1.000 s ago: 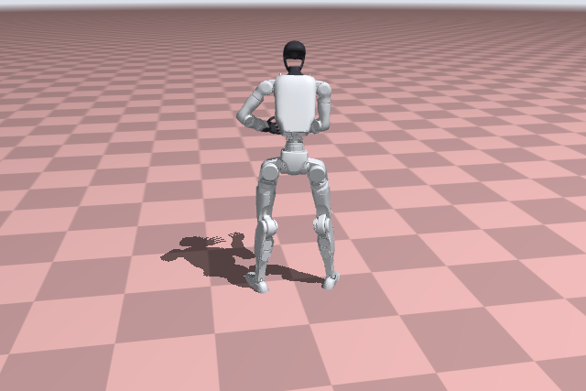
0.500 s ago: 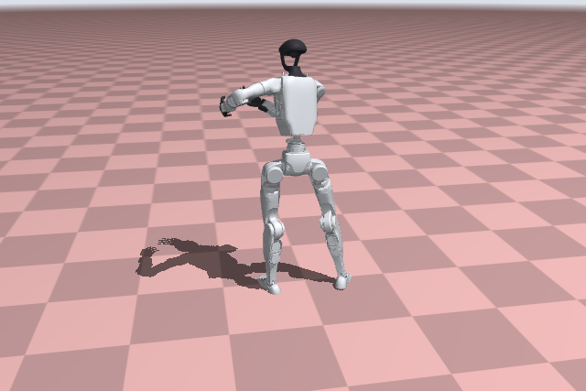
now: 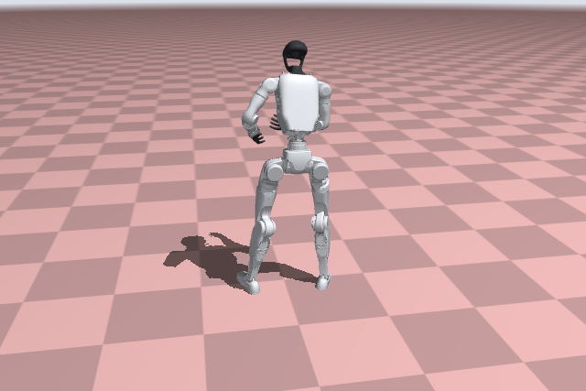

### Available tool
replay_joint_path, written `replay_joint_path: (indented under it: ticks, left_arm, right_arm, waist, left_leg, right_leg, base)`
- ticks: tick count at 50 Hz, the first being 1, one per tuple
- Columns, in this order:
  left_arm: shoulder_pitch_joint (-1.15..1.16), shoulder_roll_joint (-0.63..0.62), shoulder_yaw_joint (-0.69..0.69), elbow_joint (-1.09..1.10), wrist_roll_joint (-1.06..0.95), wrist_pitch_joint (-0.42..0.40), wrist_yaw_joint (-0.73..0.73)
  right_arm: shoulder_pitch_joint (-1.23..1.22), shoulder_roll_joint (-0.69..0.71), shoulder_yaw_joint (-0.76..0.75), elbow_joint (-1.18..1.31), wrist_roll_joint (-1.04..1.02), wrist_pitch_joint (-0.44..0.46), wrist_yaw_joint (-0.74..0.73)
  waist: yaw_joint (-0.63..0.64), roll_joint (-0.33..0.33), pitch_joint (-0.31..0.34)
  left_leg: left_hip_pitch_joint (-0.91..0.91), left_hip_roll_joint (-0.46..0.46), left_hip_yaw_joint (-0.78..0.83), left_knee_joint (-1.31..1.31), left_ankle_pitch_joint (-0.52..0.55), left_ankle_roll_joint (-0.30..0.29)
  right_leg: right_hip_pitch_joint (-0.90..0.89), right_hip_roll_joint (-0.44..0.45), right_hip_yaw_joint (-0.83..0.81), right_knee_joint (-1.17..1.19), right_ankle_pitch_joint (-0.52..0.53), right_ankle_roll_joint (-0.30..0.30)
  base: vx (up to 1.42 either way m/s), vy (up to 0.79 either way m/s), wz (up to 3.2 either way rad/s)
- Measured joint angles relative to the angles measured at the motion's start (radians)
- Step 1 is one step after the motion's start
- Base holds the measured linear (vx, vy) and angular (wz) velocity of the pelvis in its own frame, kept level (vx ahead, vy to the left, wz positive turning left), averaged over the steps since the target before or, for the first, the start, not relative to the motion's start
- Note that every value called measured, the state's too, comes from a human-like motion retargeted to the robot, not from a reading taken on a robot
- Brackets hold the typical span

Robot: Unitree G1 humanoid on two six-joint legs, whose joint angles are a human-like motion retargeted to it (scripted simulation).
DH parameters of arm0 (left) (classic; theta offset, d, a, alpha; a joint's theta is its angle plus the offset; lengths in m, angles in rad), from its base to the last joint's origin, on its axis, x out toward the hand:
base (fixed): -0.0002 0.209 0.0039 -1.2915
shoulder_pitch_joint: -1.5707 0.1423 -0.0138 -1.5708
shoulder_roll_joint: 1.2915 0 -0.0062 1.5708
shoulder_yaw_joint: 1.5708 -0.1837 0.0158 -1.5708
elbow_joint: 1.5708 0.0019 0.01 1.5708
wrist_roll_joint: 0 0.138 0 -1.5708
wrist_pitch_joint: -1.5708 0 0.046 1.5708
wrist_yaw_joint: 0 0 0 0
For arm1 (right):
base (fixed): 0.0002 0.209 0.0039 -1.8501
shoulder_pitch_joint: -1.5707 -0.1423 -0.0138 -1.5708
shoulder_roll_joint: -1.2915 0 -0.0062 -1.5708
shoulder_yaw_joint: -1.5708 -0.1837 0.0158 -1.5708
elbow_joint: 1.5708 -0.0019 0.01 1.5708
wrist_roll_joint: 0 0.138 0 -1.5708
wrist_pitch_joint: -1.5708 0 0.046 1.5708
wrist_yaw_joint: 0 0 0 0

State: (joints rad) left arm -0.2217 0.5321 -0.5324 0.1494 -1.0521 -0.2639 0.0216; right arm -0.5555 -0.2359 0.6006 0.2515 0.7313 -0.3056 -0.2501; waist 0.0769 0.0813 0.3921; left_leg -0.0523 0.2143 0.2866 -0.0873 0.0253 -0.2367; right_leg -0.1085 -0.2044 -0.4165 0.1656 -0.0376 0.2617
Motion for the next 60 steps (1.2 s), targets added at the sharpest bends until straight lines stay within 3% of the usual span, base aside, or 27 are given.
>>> replay_joint_path:
  ticks: [2, 5, 7, 17, 33, 41, 50, 58, 60]
  left_arm:
    - [-0.025, -0.044, -0.021, 0.009, 0.022, 0.012, -0.003]
    - [-0.073, -0.103, -0.055, 0.015, 0.005, 0.021, 0.012]
    - [-0.123, -0.143, -0.076, 0.028, -0.023, 0.027, 0.010]
    - [-0.363, -0.273, -0.114, 0.032, -0.167, 0.013, 0.051]
    - [-0.800, -0.286, -0.258, 0.058, -0.351, -0.053, 0.060]
    - [-0.797, -0.302, -0.239, 0.088, -0.292, -0.044, 0.062]
    - [-0.526, -0.279, -0.176, 0.100, -0.150, 0.012, 0.092]
    - [-0.185, -0.117, -0.117, -0.001, -0.121, 0.059, 0.028]
    - [-0.112, -0.051, -0.102, -0.036, -0.129, 0.062, 0.002]
  right_arm:
    - [-0.038, -0.117, 0.038, 0.010, -0.359, 0.063, -0.078]
    - [-0.022, -0.188, 0.021, -0.025, -0.085, 0.004, -0.098]
    - [0.001, -0.205, -0.045, -0.027, 0.458, -0.054, 0.070]
    - [-0.205, -0.451, -0.079, -0.049, 0.577, -0.051, 0.112]
    - [-0.589, -0.615, -0.028, 0.034, 0.690, -0.072, 0.138]
    - [-0.584, -0.536, -0.089, 0.099, 0.462, -0.066, 0.062]
    - [-0.268, -0.317, -0.230, -0.009, 0.115, -0.058, -0.116]
    - [0.008, -0.084, -0.226, -0.067, -0.042, -0.024, -0.159]
    - [0.069, -0.029, -0.211, -0.083, 0.025, -0.044, -0.140]
  waist:
    - [-0.026, -0.007, -0.013]
    - [-0.070, -0.020, -0.039]
    - [-0.095, -0.028, -0.058]
    - [-0.189, -0.078, -0.170]
    - [-0.188, -0.075, -0.285]
    - [-0.211, -0.062, -0.228]
    - [-0.197, -0.056, -0.129]
    - [-0.075, -0.074, -0.098]
    - [-0.033, -0.080, -0.098]
  left_leg:
    - [0.014, 0.017, 0.016, 0.000, 0.003, 0.002]
    - [0.046, 0.032, 0.038, 0.001, 0.011, 0.007]
    - [0.065, 0.042, 0.052, 0.008, 0.019, 0.012]
    - [0.134, 0.066, 0.097, 0.079, 0.067, 0.029]
    - [0.136, 0.101, 0.093, 0.101, 0.124, 0.013]
    - [0.134, 0.078, 0.112, 0.091, 0.045, 0.029]
    - [0.120, 0.039, 0.166, 0.034, -0.052, 0.055]
    - [0.062, 0.001, 0.156, 0.016, -0.060, 0.042]
    - [0.050, -0.015, 0.148, 0.015, -0.060, 0.034]
  right_leg:
    - [-0.003, 0.018, 0.017, 0.006, -0.007, 0.000]
    - [0.009, 0.033, 0.039, 0.015, -0.020, -0.001]
    - [0.019, 0.044, 0.055, 0.020, -0.026, -0.006]
    - [0.057, 0.066, 0.145, 0.039, -0.034, 0.000]
    - [0.058, 0.119, 0.205, -0.020, 0.013, 0.000]
    - [0.043, 0.093, 0.193, -0.008, 0.012, 0.000]
    - [-0.013, 0.057, 0.166, 0.029, 0.017, 0.000]
    - [-0.016, 0.031, 0.137, -0.071, 0.076, 0.000]
    - [-0.008, 0.018, 0.127, -0.098, 0.088, 0.000]
  base:
    - [0.05, -0.25, -0.47]
    - [0.10, -0.20, -0.45]
    - [0.13, -0.18, -0.49]
    - [0.15, -0.12, -0.51]
    - [0.05, -0.04, -0.23]
    - [-0.07, 0.13, 0.13]
    - [-0.12, 0.19, 0.22]
    - [-0.10, 0.22, 0.16]
    - [-0.06, 0.26, 0.25]
